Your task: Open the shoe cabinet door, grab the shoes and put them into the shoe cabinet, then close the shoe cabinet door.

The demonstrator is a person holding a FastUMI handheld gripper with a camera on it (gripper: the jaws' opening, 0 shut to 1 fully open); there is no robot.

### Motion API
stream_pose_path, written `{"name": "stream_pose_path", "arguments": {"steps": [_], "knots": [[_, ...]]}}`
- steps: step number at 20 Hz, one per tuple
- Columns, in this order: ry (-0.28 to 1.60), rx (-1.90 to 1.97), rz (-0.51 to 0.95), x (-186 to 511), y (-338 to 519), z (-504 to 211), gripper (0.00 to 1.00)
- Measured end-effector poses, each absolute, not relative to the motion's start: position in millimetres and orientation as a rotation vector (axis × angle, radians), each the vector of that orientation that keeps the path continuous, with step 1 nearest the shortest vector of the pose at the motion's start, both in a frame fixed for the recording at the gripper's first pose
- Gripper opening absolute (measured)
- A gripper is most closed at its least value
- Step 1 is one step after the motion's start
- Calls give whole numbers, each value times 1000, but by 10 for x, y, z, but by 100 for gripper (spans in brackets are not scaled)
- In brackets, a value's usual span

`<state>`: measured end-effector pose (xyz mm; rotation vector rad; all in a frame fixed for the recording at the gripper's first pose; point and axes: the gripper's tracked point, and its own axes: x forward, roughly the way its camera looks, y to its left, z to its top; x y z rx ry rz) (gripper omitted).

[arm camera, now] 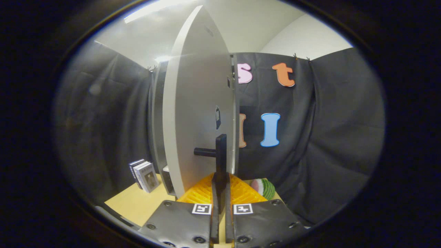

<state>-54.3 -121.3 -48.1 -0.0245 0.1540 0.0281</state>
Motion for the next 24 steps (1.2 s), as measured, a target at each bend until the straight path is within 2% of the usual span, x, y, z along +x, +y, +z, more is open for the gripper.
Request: {"name": "stream_pose_path", "arguments": {"steps": [6, 12, 24], "knots": [[151, -15, -25, -533, -1661, -476, 5], [163, -3, -4, -530, -1863, -466, 2], [80, -31, -43, -1300, -1682, -198, 3]]}}
